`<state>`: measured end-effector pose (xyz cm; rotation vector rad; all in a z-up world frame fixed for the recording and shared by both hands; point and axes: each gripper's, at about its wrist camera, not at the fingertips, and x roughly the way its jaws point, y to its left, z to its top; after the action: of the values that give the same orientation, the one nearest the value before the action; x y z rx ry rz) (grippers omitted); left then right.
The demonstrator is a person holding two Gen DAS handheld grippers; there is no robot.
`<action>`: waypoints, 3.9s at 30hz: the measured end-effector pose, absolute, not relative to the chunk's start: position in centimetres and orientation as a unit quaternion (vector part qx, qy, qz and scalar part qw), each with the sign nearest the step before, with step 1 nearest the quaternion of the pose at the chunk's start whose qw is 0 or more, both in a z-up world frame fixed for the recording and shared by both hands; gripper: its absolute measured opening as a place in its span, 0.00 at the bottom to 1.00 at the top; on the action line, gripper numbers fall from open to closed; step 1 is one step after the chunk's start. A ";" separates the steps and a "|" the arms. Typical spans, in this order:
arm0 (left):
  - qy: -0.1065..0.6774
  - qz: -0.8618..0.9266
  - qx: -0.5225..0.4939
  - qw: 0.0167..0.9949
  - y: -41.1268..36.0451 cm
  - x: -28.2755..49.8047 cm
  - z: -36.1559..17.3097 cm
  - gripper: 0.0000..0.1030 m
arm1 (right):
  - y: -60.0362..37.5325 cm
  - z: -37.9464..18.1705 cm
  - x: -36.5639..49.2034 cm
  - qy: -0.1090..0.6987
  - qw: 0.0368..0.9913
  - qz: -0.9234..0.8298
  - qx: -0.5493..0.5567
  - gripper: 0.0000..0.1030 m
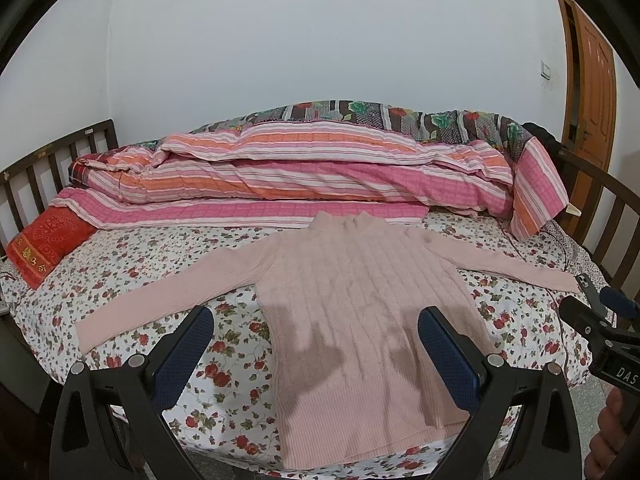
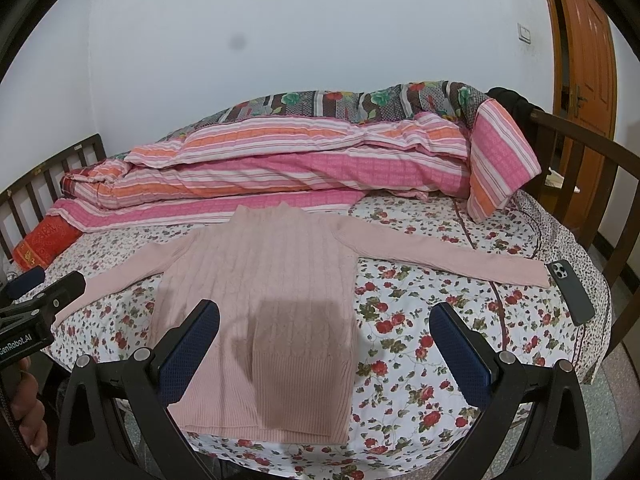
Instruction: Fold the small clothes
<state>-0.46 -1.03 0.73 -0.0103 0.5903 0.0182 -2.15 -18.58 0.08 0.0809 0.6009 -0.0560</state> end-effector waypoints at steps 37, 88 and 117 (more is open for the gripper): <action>0.311 0.003 -0.127 0.942 8.7 6.5 -10.2 0.88 | -18.0 -8.7 4.0 0.333 0.942 -0.026 0.027 1.00; 0.237 0.026 -0.131 0.962 5.5 24.6 -4.5 0.07 | -26.8 -15.9 10.1 0.365 0.923 0.020 0.120 0.82; 0.314 -0.043 -0.062 0.946 2.5 25.1 -11.1 0.82 | -27.1 -14.6 14.9 0.356 0.927 0.025 0.117 0.82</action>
<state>25.11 2.47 -11.08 -0.1267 0.6399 -0.0885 14.87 -27.08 -14.58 0.2395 0.7306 0.0521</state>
